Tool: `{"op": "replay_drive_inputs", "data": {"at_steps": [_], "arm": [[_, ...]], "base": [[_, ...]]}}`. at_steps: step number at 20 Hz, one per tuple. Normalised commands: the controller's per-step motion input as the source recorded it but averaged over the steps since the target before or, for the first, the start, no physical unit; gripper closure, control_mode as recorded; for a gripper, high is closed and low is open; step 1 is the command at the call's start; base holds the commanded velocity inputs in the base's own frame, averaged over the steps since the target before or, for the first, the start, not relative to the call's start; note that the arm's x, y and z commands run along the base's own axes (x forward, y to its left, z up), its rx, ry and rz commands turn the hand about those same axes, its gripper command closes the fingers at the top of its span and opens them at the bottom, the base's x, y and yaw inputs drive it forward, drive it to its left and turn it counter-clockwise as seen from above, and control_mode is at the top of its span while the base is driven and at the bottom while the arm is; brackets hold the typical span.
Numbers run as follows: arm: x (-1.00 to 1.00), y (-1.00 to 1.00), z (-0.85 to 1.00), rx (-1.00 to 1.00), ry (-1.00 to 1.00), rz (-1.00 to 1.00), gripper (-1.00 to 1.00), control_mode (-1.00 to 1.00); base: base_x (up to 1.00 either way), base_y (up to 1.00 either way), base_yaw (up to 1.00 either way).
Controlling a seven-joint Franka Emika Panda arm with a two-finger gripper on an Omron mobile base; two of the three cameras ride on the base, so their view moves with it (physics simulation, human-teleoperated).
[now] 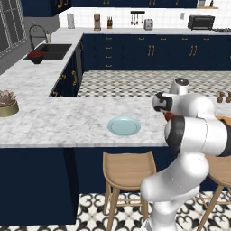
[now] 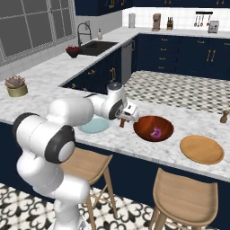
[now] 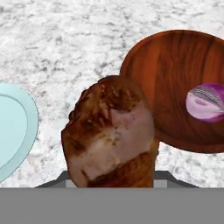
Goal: Pick the chicken drumstick and onion from their plates and place them in the bowl. Then put the bowl in the fridge.
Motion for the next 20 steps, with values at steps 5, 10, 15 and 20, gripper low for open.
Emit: {"op": "replay_drive_inputs", "data": {"at_steps": [5,10,15,20], "arm": [[0.02,-0.93,0.00,0.06,0.04,-0.04,1.00,-1.00],[0.30,-0.82,-0.08,0.02,0.09,0.00,1.00,-1.00],[0.52,-0.22,-0.34,0.00,0.05,0.00,1.00,-1.00],[0.30,0.00,-0.58,-0.01,0.00,0.00,1.00,-1.00]], "base": [[0.00,0.00,0.00],[0.00,0.00,0.00],[0.00,0.00,0.00],[0.00,0.00,0.00]]}}
